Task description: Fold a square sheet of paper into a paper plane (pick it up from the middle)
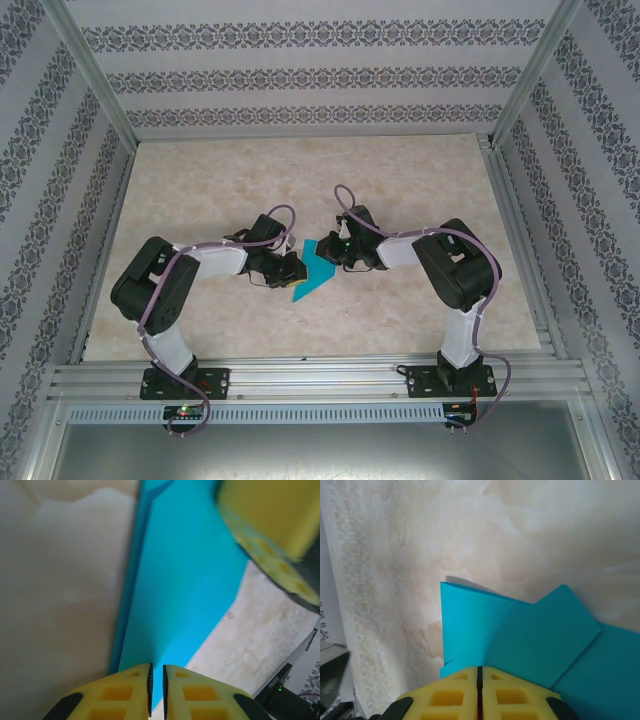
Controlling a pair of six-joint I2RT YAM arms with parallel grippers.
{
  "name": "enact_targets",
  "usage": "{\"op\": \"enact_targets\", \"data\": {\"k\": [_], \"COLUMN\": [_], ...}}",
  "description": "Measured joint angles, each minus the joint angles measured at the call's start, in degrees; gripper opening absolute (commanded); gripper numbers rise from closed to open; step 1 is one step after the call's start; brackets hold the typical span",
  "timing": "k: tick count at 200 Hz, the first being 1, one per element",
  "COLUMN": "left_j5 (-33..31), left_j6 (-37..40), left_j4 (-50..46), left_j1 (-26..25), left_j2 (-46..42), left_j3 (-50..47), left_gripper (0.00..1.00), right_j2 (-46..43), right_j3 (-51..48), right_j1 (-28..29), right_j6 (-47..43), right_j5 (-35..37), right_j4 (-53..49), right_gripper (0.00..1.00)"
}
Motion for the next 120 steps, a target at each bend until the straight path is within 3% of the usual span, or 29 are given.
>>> {"op": "enact_targets", "data": {"k": [33, 63, 120], "left_j5": [-0.6, -0.6, -0.6], "left_j6": [0.5, 1.1, 1.6], "left_j4": [-0.3, -0.2, -0.2], "left_j1": [0.0, 0.0, 0.0], "left_j2": [0.6, 0.6, 0.6], "left_j3": [0.0, -0.1, -0.1], "left_gripper": [0.07, 0.07, 0.06], "right_j2": [-0.3, -2.3, -4.8], "right_j3": [1.8, 2.1, 2.4], "right_j1": [0.0, -0.3, 2.5], "right_j6": [-0.9, -2.8, -3.5], "right_j5": [-0.1, 0.2, -0.2], "right_j4": [-4.2, -9.2, -11.1], "right_gripper": [0.12, 0.06, 0.05]}}
